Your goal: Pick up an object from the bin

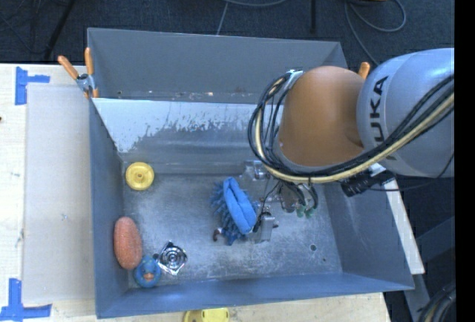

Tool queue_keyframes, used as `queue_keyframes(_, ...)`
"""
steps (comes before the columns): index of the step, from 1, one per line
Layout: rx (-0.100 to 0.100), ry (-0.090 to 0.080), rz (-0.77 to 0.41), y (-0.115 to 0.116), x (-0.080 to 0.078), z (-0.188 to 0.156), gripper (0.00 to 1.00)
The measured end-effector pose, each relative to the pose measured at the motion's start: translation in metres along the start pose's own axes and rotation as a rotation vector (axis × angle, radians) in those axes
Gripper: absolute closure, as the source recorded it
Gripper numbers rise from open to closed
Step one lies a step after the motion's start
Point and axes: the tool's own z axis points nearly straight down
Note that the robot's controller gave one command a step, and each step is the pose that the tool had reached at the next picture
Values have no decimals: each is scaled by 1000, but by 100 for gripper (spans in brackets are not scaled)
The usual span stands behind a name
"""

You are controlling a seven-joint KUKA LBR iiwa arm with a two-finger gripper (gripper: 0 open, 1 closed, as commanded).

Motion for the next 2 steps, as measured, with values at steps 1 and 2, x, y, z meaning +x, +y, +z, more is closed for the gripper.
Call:
queue_keyframes(1,-1,-8,2,0,-2,-4,0)
queue_keyframes(2,-1,-15,-56,-1,-5,36,0)
